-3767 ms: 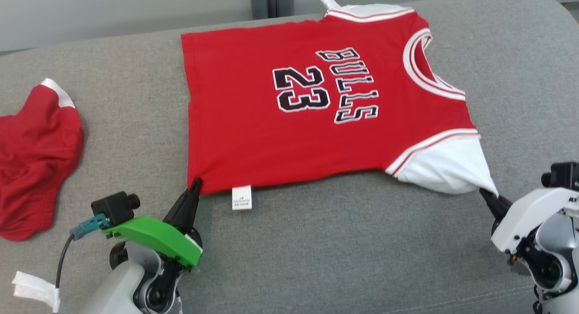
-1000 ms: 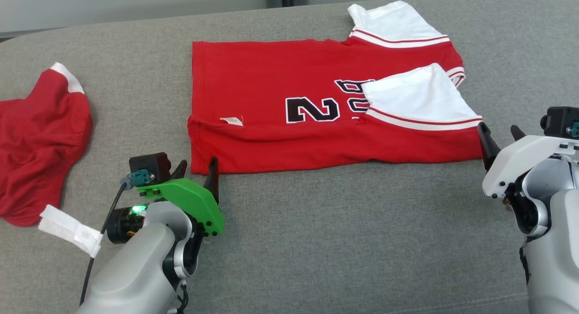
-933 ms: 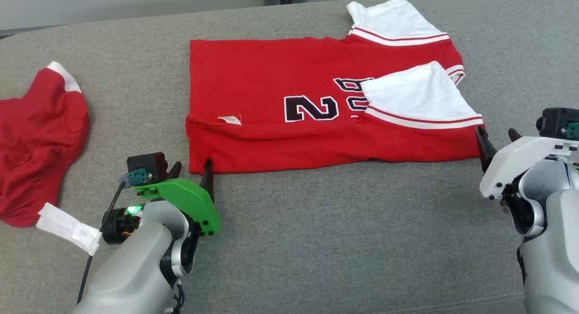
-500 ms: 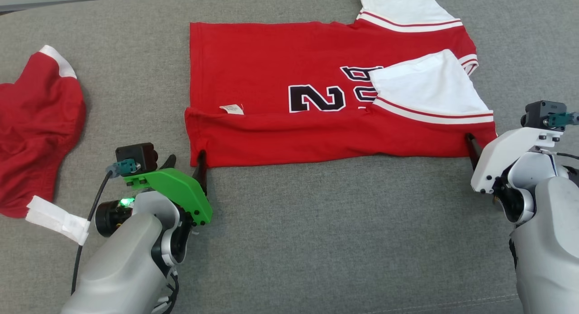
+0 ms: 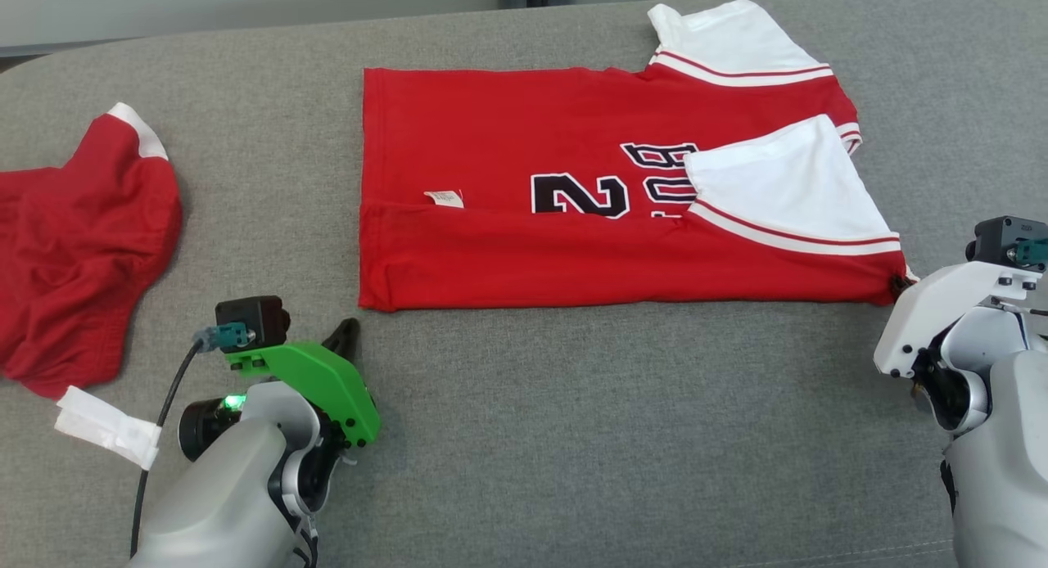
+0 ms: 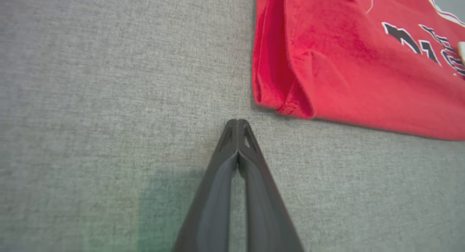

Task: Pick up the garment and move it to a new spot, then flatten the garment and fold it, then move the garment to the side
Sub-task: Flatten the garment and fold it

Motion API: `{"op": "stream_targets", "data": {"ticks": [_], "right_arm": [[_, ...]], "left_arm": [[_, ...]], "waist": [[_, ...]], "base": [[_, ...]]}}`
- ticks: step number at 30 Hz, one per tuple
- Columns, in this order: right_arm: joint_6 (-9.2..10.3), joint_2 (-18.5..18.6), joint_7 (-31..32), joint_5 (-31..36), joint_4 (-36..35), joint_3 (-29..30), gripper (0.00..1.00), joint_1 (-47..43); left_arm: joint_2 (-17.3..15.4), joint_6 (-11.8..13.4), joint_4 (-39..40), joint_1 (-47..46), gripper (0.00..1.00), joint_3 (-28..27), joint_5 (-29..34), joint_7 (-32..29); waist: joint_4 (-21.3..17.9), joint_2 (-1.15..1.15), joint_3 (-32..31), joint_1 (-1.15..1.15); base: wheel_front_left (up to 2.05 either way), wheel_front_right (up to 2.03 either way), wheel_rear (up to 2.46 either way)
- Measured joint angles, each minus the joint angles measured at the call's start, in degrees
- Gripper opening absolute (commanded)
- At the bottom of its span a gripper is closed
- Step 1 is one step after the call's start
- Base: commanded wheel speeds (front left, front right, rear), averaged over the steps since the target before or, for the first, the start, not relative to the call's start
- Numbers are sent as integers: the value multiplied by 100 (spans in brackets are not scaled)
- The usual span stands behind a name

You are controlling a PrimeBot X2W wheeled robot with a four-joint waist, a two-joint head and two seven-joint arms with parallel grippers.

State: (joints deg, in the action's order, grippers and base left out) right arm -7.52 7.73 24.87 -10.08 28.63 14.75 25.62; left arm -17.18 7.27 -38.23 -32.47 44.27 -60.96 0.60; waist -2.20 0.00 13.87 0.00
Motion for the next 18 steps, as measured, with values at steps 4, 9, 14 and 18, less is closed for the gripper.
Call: {"op": "stream_targets", "data": {"ticks": [4,9,14,18], "right_arm": [[0,-12,-97,-46,-15,-10,0,-80],[0,-11,-285,-53,-3,-23,100,-86],[0,-1,-370,-51,14,-36,100,-74],[0,-18,-386,-52,32,-86,100,-53]], "left_arm": [[27,29,4,34,59,-35,40,315],[33,38,152,2,100,-132,99,666],[87,-69,349,-138,100,-74,151,691],[103,76,215,-288,100,94,255,330]], "waist": [[-19,0,-118,0],[-16,0,-185,0],[-16,0,-143,0],[-48,0,-54,0]], "base": [[0,0,0],[0,0,0],[0,0,0],[0,0,0]]}}
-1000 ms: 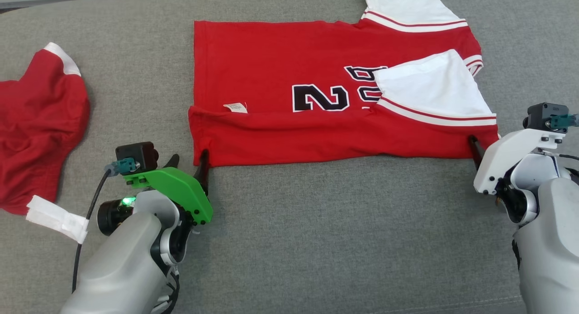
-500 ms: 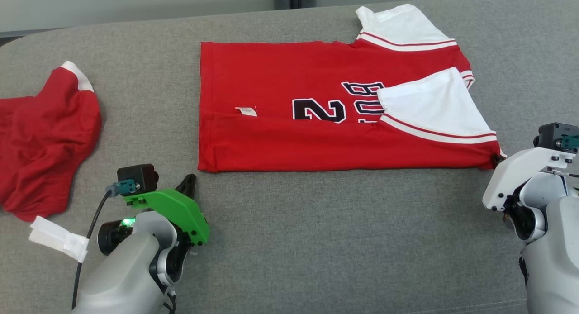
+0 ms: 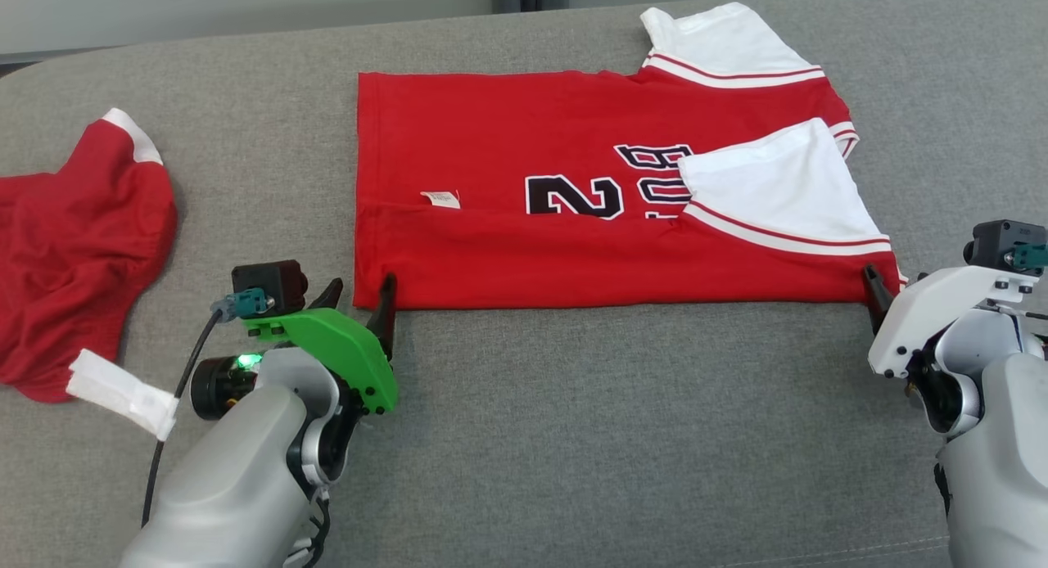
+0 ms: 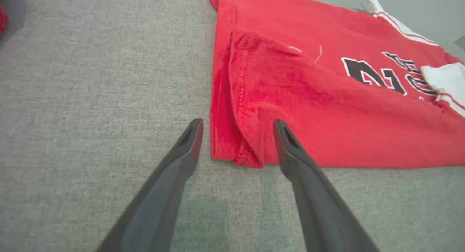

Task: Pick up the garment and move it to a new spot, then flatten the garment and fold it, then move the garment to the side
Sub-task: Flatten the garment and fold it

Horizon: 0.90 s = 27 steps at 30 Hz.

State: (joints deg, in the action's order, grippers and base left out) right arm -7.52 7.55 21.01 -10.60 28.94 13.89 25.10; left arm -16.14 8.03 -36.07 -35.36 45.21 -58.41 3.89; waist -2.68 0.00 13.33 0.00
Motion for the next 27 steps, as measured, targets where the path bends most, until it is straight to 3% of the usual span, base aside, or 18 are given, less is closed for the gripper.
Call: {"op": "stream_targets", "data": {"ticks": [8,10,11,12,13,14,22,27], "right_arm": [[0,-5,58,-33,185,-59,100,97],[0,-7,103,-36,247,-74,100,120],[0,-7,110,-47,271,-89,99,143],[0,-7,109,-73,287,-91,70,167],[1,-3,108,-94,310,-94,16,201],[0,0,107,-102,334,-103,0,232],[-5,58,15,-294,359,-15,0,179],[-5,92,125,-355,-45,88,0,-248]], "left_arm": [[87,201,-357,-206,100,160,74,-486],[87,202,-419,-226,7,154,65,-481],[87,201,-459,-231,0,148,48,-483],[86,198,-483,-232,0,137,30,-488],[80,171,-501,-237,0,125,4,-489],[80,135,-513,-237,0,124,-8,-488],[99,-174,-538,-67,0,94,-181,-374],[-26,-344,-232,354,0,99,-283,-366]], "waist": [[-79,0,204,0],[-87,0,242,0],[-90,0,262,0],[-91,0,277,0],[-90,0,294,0],[-88,0,311,0],[-26,0,193,0],[-1,0,-64,0]], "base": [[0,0,0],[0,0,0],[0,0,0],[0,0,0],[0,0,0],[0,0,0],[0,0,0],[0,0,0]]}}
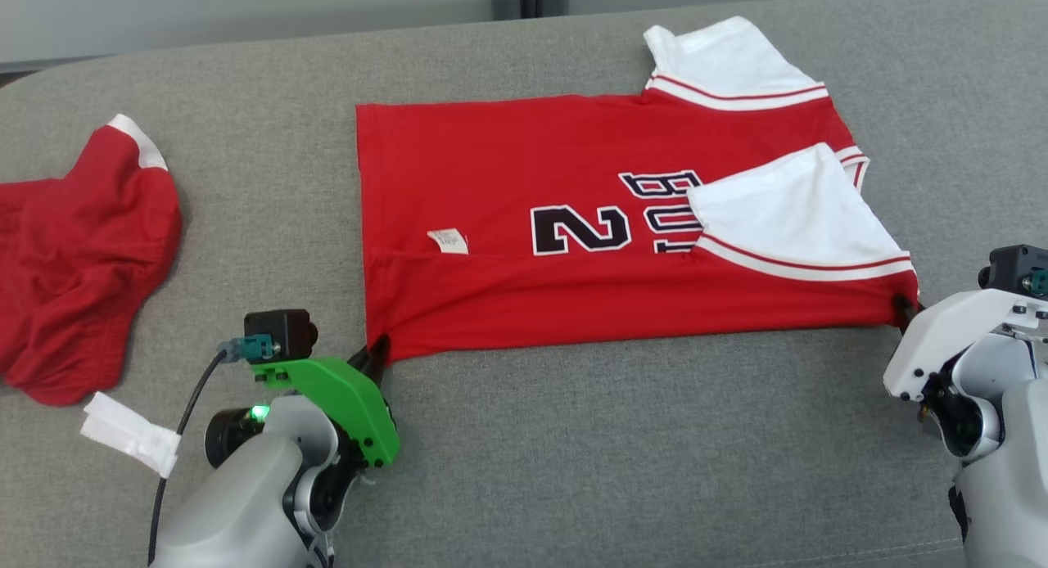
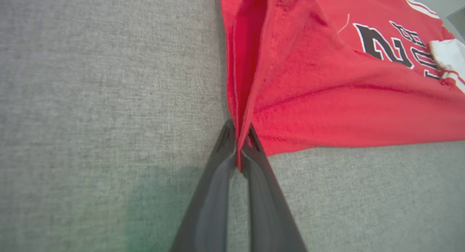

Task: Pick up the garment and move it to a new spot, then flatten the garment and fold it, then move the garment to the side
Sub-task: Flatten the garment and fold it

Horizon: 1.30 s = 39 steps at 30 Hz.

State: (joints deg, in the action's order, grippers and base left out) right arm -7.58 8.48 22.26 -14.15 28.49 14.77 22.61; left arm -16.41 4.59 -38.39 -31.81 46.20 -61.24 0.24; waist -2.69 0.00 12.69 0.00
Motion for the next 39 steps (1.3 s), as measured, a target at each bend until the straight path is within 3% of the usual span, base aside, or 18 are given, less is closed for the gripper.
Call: {"op": "stream_targets", "data": {"ticks": [4,12,13,14,15,16,22,29,39], "right_arm": [[-1,-18,287,-118,-541,111,0,-489],[1,-253,988,-194,-1515,332,0,-1480],[0,-285,1025,-192,-1586,363,0,-1557],[0,-318,1066,-171,-1633,403,0,-1611],[0,-344,1106,-149,-1661,428,83,-1645],[1,-369,1147,-110,-1682,452,100,-1675],[7,-405,1392,21,-1994,396,100,-1465],[5,210,1804,-1,-2249,-444,100,-97],[7,791,1519,-561,-745,-1785,100,2316]], "left_arm": [[-221,21,527,449,0,1,-171,-138],[-706,524,1629,1379,0,49,-427,-569],[-740,566,1723,1453,8,32,-455,-572],[-749,611,1792,1500,59,12,-483,-552],[-760,648,1823,1512,100,23,-482,-564],[-773,671,1848,1517,100,35,-476,-573],[-927,892,2109,1450,100,-159,-449,-514],[-1226,1039,2362,350,100,-436,-398,-980],[-723,683,1079,-1798,100,-179,-73,-1904]], "waist": [[19,0,-235,0],[119,0,-547,0],[143,0,-551,0],[164,0,-550,0],[178,0,-546,0],[191,0,-540,0],[239,0,-451,0],[233,0,-191,0],[210,0,553,0]], "base": [[0,0,0],[0,0,0],[0,0,0],[0,0,0],[0,0,0],[0,0,0],[0,0,0],[0,0,0],[0,0,0]]}}
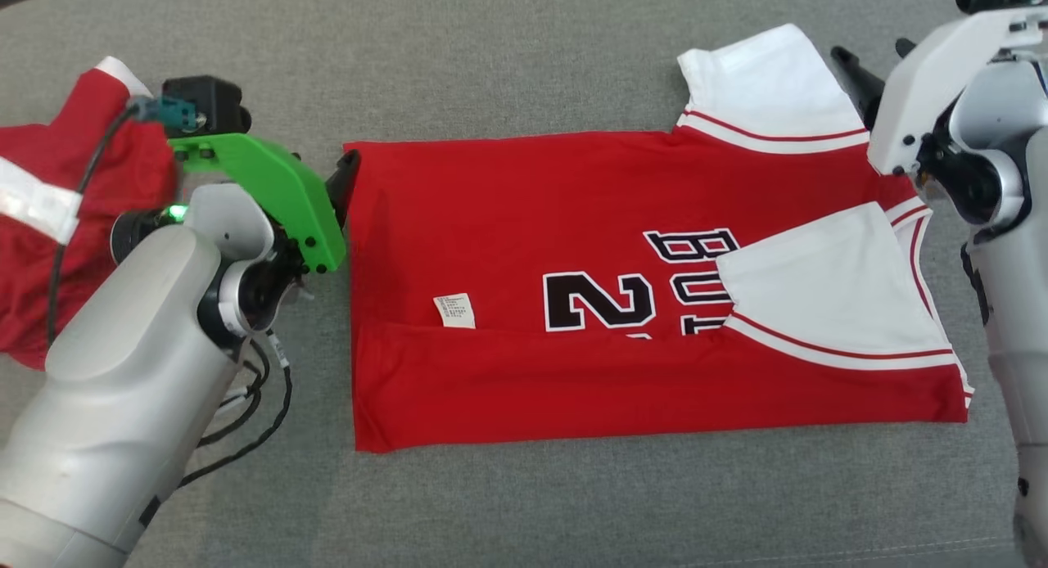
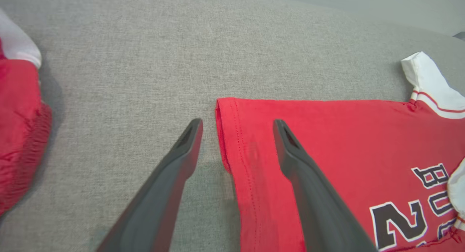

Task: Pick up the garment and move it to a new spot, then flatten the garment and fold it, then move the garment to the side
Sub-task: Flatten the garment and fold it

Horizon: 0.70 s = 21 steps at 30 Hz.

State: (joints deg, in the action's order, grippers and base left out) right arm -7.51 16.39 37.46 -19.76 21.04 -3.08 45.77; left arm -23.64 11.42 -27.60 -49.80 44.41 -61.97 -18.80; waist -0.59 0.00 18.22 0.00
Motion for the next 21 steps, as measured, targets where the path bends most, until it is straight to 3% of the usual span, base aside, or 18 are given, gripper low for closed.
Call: {"op": "stream_targets", "data": {"ticks": [8,19,21], "right_arm": [[0,242,-349,-288,920,-824,100,1024],[0,494,-553,-566,1489,-1325,100,1647],[0,588,-502,-579,1589,-1413,100,1729]], "left_arm": [[337,-287,-969,-621,100,216,160,-187],[691,-572,-1640,-1101,100,315,278,-47],[735,-591,-1717,-1180,16,342,258,-190]], "waist": [[-50,0,556,0],[9,0,924,0],[34,0,993,0]], "base": [[0,0,0],[0,0,0],[0,0,0]]}}
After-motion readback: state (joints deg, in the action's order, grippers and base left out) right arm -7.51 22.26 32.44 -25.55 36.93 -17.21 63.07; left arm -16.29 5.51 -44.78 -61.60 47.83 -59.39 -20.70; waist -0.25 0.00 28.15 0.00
